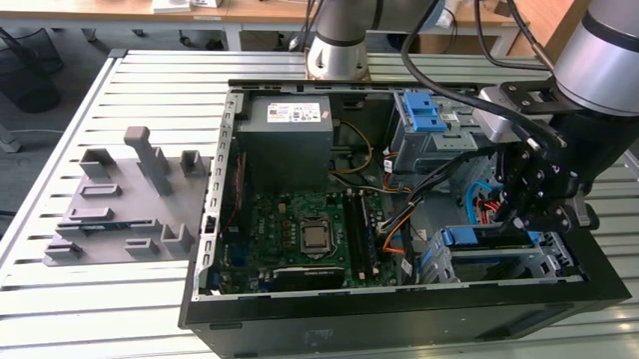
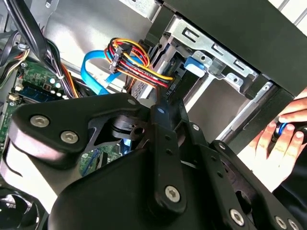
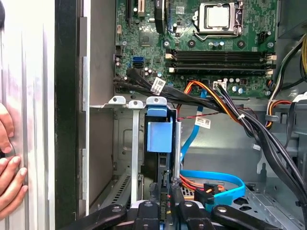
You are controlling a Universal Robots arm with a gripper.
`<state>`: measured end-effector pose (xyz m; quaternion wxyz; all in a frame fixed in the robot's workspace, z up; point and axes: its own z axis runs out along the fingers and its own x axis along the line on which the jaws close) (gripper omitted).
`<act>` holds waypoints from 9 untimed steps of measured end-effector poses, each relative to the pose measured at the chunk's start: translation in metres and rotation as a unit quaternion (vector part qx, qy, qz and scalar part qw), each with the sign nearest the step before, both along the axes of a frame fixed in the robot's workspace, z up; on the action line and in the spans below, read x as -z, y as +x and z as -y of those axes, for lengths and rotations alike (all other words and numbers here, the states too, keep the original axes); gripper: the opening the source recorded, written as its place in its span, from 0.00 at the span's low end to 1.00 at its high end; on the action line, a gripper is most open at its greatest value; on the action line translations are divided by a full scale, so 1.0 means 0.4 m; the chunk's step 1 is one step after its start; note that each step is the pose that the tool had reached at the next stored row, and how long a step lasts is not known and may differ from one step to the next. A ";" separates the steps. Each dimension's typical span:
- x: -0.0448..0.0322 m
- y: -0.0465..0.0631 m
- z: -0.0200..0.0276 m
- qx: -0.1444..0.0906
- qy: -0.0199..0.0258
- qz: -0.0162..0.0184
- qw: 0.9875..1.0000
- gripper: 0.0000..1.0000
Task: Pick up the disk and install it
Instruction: 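Insert the first disk wire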
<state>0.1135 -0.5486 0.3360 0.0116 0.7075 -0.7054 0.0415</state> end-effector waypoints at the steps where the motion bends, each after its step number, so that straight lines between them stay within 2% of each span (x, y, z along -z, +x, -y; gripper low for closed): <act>1: -0.001 0.000 0.000 0.000 0.000 0.000 1.000 0.22; 2: -0.001 0.000 0.000 0.000 0.000 -0.001 1.000 0.22; 4: -0.002 0.000 0.000 0.000 0.000 -0.001 1.000 0.11; 9: -0.002 0.000 0.000 0.000 0.000 -0.001 1.000 0.11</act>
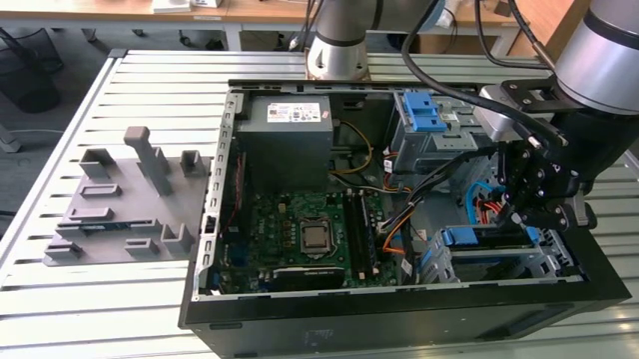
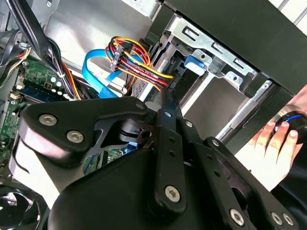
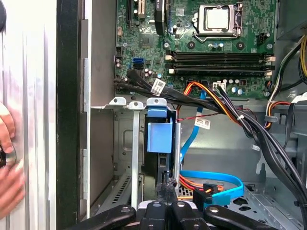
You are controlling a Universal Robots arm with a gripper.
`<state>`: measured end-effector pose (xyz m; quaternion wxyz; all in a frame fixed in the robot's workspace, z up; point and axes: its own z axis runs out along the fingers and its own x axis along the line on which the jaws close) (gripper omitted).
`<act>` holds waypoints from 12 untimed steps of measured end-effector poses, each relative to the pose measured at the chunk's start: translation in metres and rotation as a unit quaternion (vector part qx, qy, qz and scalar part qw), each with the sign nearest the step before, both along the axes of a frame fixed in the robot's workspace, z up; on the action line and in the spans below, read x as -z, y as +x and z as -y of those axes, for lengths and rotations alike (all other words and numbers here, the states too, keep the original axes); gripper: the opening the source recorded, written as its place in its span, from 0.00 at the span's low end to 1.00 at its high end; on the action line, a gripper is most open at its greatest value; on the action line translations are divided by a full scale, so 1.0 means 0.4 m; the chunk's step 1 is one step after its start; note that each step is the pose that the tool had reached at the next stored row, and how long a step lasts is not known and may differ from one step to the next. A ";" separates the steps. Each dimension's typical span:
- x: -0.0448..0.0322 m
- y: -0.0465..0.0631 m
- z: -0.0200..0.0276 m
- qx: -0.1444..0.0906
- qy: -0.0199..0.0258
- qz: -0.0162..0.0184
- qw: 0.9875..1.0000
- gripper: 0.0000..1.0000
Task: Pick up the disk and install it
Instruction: 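Insert the first disk wire, then insert the second disk wire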
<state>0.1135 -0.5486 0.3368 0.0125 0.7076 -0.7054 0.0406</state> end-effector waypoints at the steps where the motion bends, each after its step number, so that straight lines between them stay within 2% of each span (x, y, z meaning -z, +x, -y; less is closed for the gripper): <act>1: 0.000 0.000 0.000 0.000 0.000 0.000 1.000 0.11; 12: -0.001 -0.004 0.000 0.000 0.000 0.000 1.000 0.11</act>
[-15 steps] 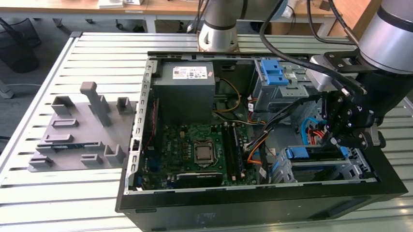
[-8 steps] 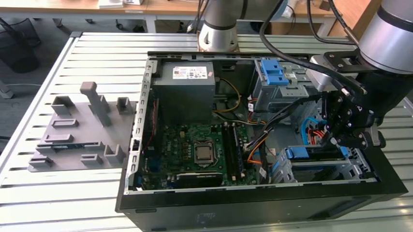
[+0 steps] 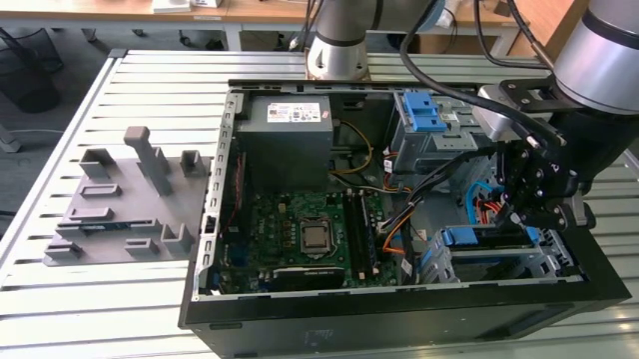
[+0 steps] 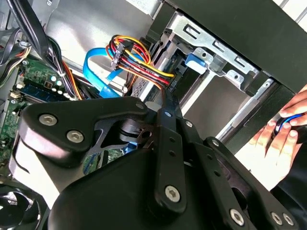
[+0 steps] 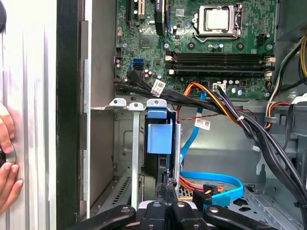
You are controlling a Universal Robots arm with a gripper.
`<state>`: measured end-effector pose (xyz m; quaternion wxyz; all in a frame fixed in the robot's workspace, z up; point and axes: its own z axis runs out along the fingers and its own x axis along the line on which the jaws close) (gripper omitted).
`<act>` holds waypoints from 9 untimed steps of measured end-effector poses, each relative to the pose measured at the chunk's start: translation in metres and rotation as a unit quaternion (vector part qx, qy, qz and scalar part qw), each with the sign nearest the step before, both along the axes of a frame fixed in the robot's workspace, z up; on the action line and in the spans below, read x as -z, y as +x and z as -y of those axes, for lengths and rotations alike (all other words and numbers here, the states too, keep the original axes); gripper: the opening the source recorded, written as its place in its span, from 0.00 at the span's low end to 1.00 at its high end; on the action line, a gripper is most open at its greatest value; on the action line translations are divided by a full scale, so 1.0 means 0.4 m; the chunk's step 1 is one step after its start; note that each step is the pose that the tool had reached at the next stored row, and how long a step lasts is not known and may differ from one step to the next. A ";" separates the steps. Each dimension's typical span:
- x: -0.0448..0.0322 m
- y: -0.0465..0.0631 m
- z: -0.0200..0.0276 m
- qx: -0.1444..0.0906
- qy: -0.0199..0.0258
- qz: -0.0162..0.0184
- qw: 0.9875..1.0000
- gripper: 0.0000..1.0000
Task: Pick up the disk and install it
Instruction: 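Insert the second disk wire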
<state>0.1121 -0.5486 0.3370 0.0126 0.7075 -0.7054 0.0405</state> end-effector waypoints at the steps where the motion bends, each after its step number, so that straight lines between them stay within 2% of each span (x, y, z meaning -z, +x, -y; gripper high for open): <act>1: -0.002 0.000 0.000 0.000 0.000 0.000 1.000 0.11; 6: -0.022 0.000 0.000 0.000 0.000 0.000 1.000 0.11; 9: -0.024 -0.003 0.000 0.000 0.000 0.000 1.000 0.11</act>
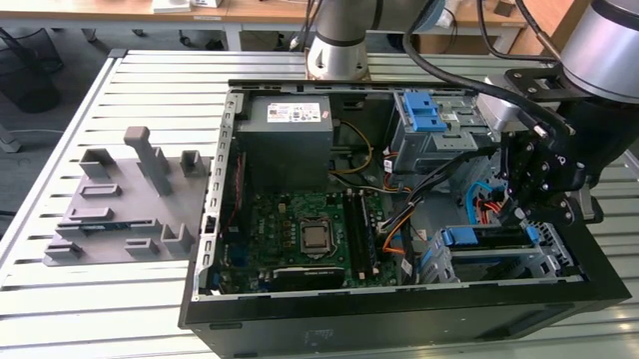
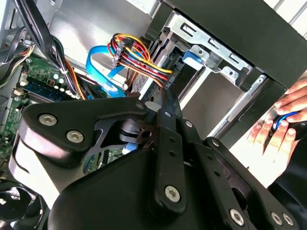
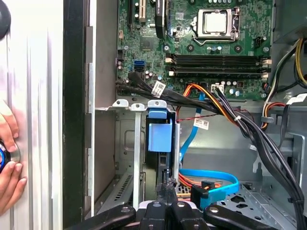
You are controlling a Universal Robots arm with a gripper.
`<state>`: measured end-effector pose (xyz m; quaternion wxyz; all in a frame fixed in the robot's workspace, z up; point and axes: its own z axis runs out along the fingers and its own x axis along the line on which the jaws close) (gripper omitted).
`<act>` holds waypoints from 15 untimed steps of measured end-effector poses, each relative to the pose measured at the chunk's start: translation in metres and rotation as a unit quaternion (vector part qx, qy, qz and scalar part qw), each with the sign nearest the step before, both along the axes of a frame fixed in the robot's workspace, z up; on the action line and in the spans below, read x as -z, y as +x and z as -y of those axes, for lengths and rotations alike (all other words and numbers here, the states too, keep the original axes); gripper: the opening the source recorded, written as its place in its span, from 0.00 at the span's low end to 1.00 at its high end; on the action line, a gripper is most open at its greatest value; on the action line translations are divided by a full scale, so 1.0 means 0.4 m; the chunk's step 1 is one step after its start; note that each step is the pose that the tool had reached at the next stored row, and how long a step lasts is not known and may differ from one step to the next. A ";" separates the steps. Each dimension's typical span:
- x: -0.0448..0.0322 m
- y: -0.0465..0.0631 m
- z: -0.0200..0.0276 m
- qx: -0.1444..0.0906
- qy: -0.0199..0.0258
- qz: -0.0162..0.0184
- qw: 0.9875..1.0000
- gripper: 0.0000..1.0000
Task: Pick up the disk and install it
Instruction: 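Insert the second disk wire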
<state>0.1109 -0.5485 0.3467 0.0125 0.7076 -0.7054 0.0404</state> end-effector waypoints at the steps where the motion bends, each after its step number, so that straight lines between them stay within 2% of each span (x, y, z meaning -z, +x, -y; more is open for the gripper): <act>1: 0.000 -0.005 0.000 0.000 0.000 0.000 1.000 0.11; 6: -0.004 -0.028 0.000 0.000 0.000 0.000 1.000 0.11; 12: -0.025 -0.029 -0.002 0.000 0.000 0.000 1.000 0.11; 15: -0.027 -0.029 -0.002 0.000 0.000 -0.001 1.000 0.11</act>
